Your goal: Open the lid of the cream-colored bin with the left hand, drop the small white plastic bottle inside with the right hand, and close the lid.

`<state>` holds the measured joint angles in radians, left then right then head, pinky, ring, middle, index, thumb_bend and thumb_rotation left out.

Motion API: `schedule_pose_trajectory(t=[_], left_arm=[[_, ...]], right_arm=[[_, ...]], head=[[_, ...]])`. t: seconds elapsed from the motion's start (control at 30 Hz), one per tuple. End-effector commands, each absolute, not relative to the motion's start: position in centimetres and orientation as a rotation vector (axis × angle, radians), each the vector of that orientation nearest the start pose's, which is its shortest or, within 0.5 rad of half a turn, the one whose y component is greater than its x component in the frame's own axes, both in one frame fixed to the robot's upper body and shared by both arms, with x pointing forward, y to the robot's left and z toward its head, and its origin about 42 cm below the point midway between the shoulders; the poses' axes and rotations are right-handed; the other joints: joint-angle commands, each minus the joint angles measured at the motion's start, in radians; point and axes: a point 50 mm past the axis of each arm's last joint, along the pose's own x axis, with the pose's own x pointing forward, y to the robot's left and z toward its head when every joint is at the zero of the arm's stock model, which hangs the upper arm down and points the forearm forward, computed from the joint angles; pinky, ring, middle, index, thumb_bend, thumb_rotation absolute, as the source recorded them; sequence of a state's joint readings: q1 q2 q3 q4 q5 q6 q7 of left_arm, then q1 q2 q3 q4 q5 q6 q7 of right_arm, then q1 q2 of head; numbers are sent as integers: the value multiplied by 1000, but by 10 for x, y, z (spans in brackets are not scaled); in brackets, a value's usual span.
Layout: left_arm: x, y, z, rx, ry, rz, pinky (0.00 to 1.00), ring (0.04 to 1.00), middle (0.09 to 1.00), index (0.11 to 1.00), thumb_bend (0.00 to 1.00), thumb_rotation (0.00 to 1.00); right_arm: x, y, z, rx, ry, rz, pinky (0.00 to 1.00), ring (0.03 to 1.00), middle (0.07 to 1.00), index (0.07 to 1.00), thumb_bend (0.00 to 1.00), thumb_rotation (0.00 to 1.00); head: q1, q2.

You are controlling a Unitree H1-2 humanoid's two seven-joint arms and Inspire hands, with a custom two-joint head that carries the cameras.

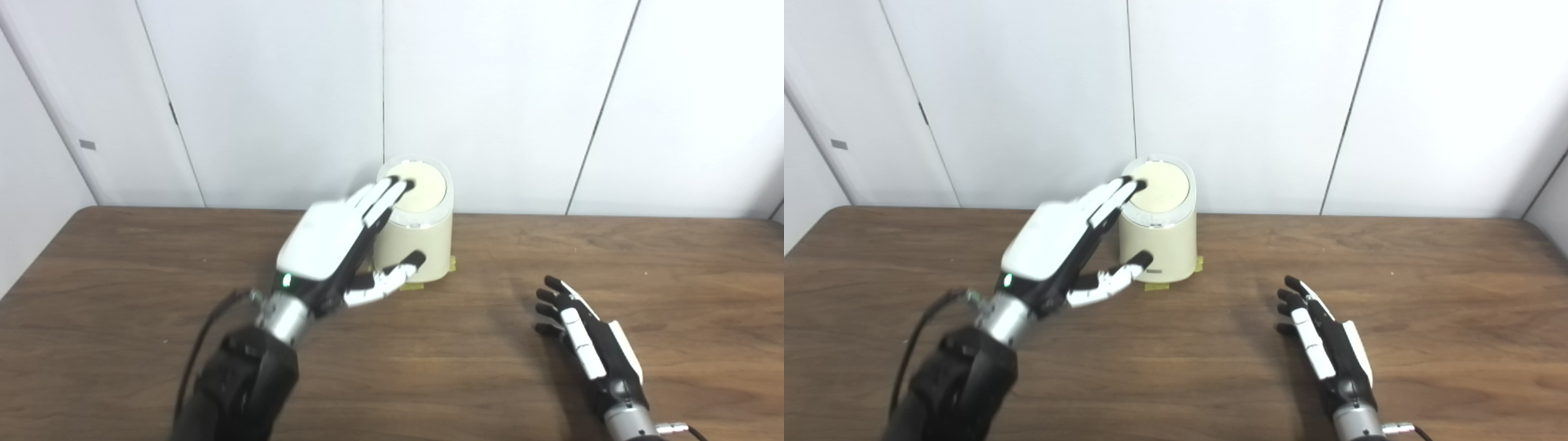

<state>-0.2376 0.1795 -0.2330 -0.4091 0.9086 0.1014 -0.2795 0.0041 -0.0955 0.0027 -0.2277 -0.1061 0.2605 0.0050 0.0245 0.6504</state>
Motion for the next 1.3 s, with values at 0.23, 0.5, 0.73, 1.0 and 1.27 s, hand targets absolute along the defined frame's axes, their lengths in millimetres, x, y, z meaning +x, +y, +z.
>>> schedule_pose_trajectory(t=[0.23,0.5,0.73,1.0,1.27], left_arm=[[275,202,230,750,-395,-75,796,920,978,994,337,776],[259,230,191,478,-266,-65,913,943,949,971,322,841],[260,247,163,266,-180,29,901,929,942,997,367,867],[256,269,126,254,-92,67,912,935,945,986,383,915],[248,272,108,147,-98,104,881,903,922,954,443,899]], right_arm=[[287,-240,156,-222,-49,-16,688,815,858,886,540,925],[283,-242,160,-139,-58,-20,731,847,885,902,531,877],[281,-245,164,-114,-102,-35,763,873,888,902,525,928],[277,-253,157,-95,-111,-75,834,908,915,918,553,979],[278,-264,147,-64,-105,-97,892,926,926,914,603,940]], head=[[-3,-4],[1,5],[1,10],[-12,12],[-6,17]])
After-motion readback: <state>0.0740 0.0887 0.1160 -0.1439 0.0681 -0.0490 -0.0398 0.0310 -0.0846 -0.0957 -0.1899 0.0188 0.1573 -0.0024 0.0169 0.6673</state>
